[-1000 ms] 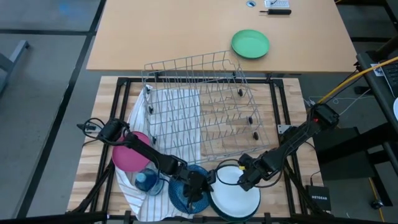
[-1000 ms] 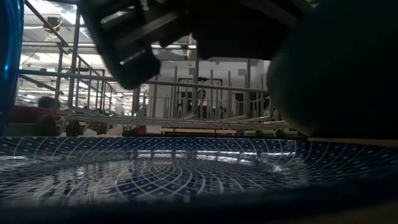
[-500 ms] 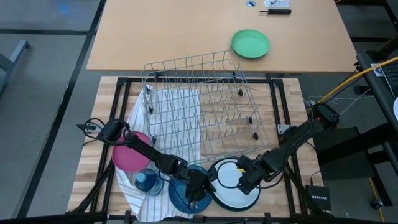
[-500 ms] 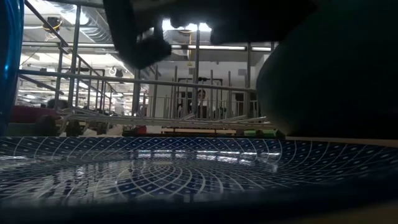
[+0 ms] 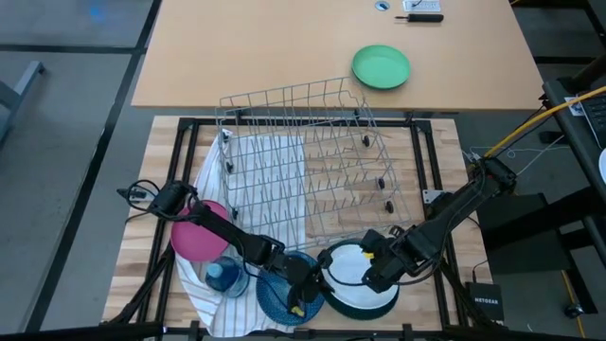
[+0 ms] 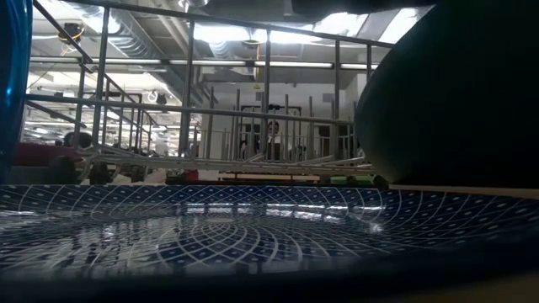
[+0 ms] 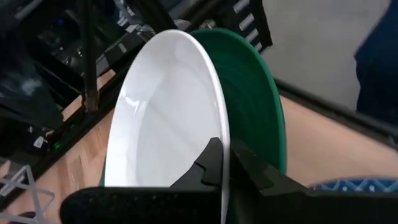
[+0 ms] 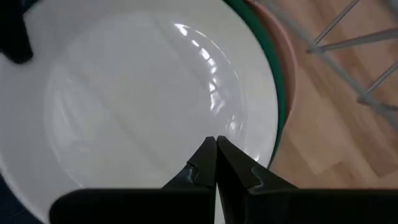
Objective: Sort dishes
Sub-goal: Put the white plate into the dish rack
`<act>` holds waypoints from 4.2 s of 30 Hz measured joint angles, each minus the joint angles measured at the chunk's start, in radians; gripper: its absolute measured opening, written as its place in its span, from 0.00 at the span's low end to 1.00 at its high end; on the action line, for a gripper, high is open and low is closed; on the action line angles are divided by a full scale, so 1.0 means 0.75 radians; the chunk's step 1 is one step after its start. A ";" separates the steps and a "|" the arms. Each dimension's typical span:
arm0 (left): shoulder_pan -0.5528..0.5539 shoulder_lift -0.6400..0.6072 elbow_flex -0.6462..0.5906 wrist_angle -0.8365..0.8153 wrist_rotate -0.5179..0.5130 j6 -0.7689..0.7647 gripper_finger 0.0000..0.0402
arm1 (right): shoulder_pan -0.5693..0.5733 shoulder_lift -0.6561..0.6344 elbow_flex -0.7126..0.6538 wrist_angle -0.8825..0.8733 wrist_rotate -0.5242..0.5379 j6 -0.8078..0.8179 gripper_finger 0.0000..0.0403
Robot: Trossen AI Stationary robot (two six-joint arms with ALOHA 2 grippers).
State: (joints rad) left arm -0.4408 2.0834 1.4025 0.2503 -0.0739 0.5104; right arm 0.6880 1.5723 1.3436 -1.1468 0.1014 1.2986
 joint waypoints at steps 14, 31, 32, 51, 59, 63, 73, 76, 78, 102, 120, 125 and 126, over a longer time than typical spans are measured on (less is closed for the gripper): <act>0.037 -0.003 0.002 0.150 0.004 -0.276 0.00 | 0.000 -0.002 0.128 -0.184 0.115 -0.097 0.02; 0.040 -0.004 0.003 0.130 0.007 -0.287 0.00 | 0.093 -0.001 0.132 0.004 -0.007 -0.378 0.02; 0.040 -0.004 0.003 0.128 0.007 -0.287 0.00 | 0.105 -0.001 0.132 0.027 -0.019 -0.378 0.02; 0.041 -0.004 0.003 0.123 0.006 -0.267 0.00 | 0.155 -0.001 0.132 0.376 -0.137 -0.378 0.02; 0.041 -0.004 0.003 0.123 0.006 -0.252 0.00 | 0.155 -0.001 0.132 0.375 -0.151 -0.379 0.19; 0.041 -0.004 0.003 0.123 0.005 -0.252 0.00 | 0.155 0.004 0.132 0.364 -0.130 -0.409 0.32; 0.041 -0.004 0.003 0.123 0.005 -0.251 0.00 | 0.155 0.102 0.132 0.306 -0.117 -0.417 0.44; 0.041 -0.004 0.003 0.124 0.005 -0.252 0.00 | 0.155 0.133 0.132 0.305 -0.114 -0.448 0.44; 0.041 -0.004 0.003 0.124 0.005 -0.252 0.00 | 0.155 0.157 0.132 0.300 -0.094 -0.461 0.44; 0.040 -0.006 0.003 0.131 0.027 -0.252 0.04 | 0.149 0.227 0.135 0.288 -0.059 -0.540 0.10; 0.052 -0.006 0.007 0.019 0.129 -0.406 0.20 | 0.144 0.230 0.131 0.335 -0.019 -0.657 0.09; 0.073 -0.006 0.005 0.012 0.209 -0.454 0.16 | 0.141 0.230 0.130 0.372 -0.004 -0.694 0.09; 0.077 -0.006 0.005 0.011 0.226 -0.459 0.15 | 0.138 0.230 0.130 0.373 -0.004 -0.695 0.09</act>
State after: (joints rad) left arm -0.3832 2.0789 1.4059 0.2584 0.0953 0.1658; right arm 0.7914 1.7451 1.4414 -0.8672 0.0986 0.7773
